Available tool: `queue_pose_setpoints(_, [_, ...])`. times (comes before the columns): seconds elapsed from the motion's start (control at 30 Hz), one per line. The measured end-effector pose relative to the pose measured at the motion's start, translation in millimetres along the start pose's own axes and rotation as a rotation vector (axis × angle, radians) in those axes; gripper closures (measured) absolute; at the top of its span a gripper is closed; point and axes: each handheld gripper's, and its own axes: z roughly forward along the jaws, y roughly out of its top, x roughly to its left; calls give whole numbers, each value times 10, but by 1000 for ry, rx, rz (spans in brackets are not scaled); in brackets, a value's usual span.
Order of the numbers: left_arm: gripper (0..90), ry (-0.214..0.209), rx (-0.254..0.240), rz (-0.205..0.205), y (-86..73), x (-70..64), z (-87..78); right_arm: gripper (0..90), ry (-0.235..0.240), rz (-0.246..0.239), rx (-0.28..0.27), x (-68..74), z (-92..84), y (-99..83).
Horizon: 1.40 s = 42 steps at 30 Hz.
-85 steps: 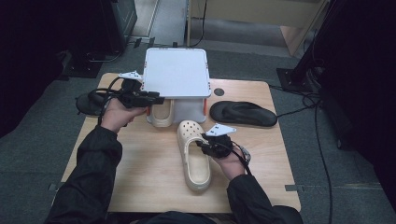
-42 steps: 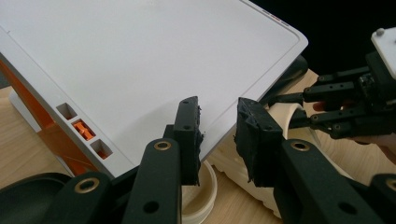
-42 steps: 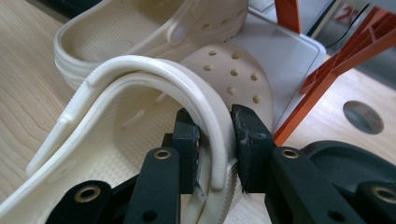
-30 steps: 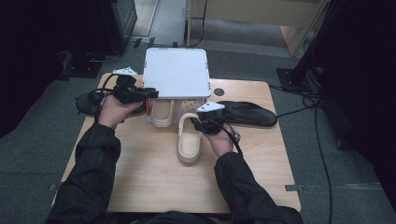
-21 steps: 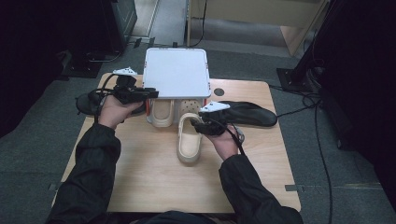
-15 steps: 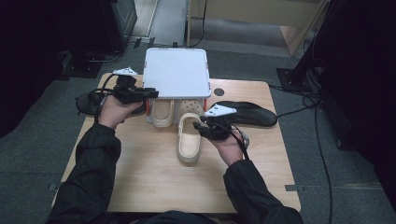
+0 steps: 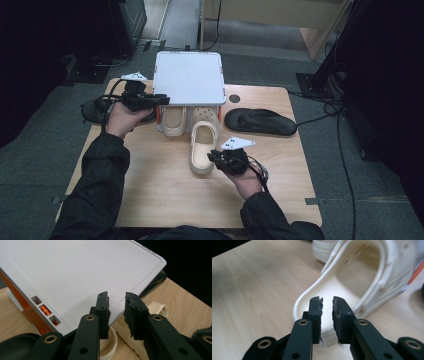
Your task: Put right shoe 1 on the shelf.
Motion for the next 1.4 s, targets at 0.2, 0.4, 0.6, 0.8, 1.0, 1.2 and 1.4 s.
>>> queue_pose_setpoints(0.2, [749, 1, 1, 0, 1, 3, 1, 805, 30, -8, 41, 140, 6, -175])
queue_pose_setpoints(0.4, [753, 0, -1, -3, -1, 3, 4, 813, 62, 1, 80, 237, 57, -306])
queue_pose_setpoints(0.6, [763, 10, 0, -1, -1, -6, 4, 826, 87, -32, 162, 303, 244, -418])
queue_pose_setpoints(0.8, [765, 12, 0, 0, 0, -9, 5, 837, 53, -26, 155, 231, 326, -389])
queue_pose_setpoints(1.0, [767, 11, 0, -2, -1, -6, 4, 836, 29, -19, 103, 151, 346, -262])
queue_pose_setpoints(1.2, [769, 12, -2, -5, 0, -5, 5, 831, -8, -15, 95, 45, 461, -151])
queue_pose_setpoints(1.4, [772, 9, 0, -8, 0, 1, 3, 829, -31, 2, 85, -105, 583, -47])
